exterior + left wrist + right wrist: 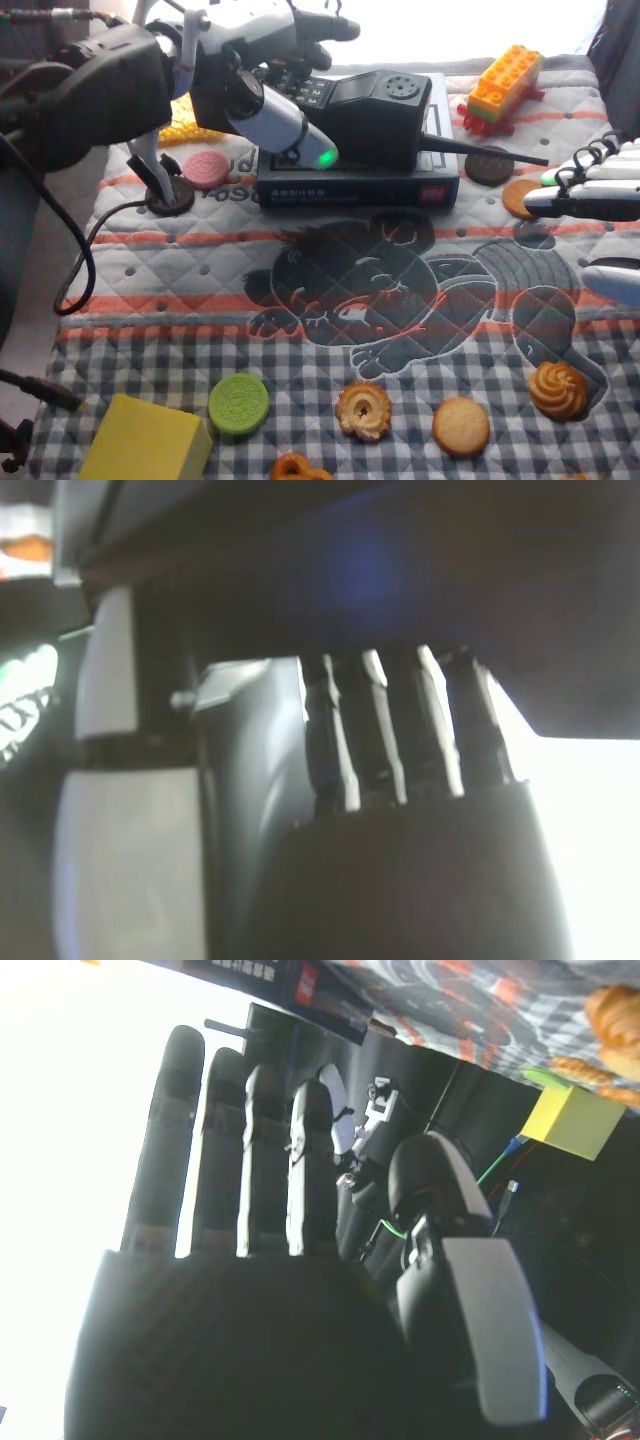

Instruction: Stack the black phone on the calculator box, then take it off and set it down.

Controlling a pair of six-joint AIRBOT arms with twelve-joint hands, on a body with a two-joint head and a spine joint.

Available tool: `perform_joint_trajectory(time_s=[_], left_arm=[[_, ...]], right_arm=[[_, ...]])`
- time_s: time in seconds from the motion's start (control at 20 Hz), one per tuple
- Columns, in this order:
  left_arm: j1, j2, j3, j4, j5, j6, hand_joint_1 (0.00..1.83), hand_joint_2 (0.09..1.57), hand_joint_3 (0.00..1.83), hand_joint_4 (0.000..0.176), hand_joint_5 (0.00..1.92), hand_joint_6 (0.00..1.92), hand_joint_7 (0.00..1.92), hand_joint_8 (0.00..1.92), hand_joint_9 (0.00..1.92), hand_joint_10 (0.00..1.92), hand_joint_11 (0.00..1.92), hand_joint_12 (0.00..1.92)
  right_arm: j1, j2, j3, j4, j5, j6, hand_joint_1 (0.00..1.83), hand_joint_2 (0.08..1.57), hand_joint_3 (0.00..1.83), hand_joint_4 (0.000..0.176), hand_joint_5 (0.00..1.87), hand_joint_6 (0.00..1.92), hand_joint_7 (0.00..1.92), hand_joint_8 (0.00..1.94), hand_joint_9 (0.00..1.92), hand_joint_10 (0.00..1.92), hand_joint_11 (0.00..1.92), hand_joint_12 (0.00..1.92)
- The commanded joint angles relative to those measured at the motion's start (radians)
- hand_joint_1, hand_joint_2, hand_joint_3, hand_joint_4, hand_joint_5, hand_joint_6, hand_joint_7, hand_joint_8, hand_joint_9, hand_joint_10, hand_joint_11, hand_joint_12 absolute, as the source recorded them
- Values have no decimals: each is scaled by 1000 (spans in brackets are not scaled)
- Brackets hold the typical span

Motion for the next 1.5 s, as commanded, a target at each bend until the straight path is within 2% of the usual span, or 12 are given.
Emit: perform_joint_trajectory(time_s=[0.0,0.1,0.25,0.45,0.55,0.6,0.8,0.95,1.1,1.15,1.2,1.45], left_arm=[[-3,4,-7,-1,-134,-4,944,843,0,139,76,0,396,0,515,77,61,1196],[5,14,-31,4,-172,-4,906,811,0,175,3,0,341,3,454,35,1,1092],[25,70,-107,14,-261,-9,864,799,0,176,0,0,123,5,220,1,0,776],[97,178,-236,46,-446,-78,802,870,7,176,0,0,213,4,232,10,0,697],[145,241,-302,75,-549,-140,747,879,2,176,0,0,114,2,114,2,0,439],[171,273,-338,83,-594,-155,747,879,2,176,0,0,114,2,114,2,0,439],[311,381,-484,67,-776,-161,771,854,0,176,25,0,106,3,132,11,0,497],[421,428,-541,62,-888,-278,780,813,0,176,62,4,158,6,211,10,53,468],[535,461,-546,58,-981,-528,785,826,2,158,81,2,148,0,132,2,1,369],[568,469,-547,52,-1001,-578,764,837,4,105,40,1,67,2,42,2,0,249],[595,473,-549,48,-1020,-620,738,857,9,93,13,1,29,9,8,0,0,49],[672,481,-575,21,-1059,-651,697,852,1,66,45,15,14,5,0,0,0,0]], right_arm=[[13,-2,9,26,118,-1,314,1373,0,40,504,0,476,0,497,0,484,168],[14,-8,13,24,118,-1,332,1371,0,47,496,0,475,0,505,2,503,152],[29,-10,13,15,123,-1,336,1375,1,41,507,5,489,6,527,10,529,155],[43,3,6,17,187,-1,267,1337,0,87,475,0,479,1,489,1,489,122],[57,7,5,18,200,-1,468,1295,0,13,497,4,462,3,436,2,415,65],[69,6,7,18,201,-1,468,1295,0,13,497,4,462,3,436,2,415,65],[131,-23,41,54,190,-1,509,1200,0,124,297,0,298,4,282,26,336,56],[207,-65,86,56,124,-1,468,1107,0,144,236,0,281,0,298,8,369,62],[289,-130,139,52,51,-1,495,1035,0,175,222,0,253,0,260,0,333,45],[310,-148,152,52,36,-1,546,993,0,176,202,0,242,0,293,12,359,60],[333,-165,166,51,13,-1,568,985,0,176,181,0,249,3,298,12,375,70],[465,-260,246,4,-130,-1,509,923,0,176,109,1,193,2,264,0,3,1001]])
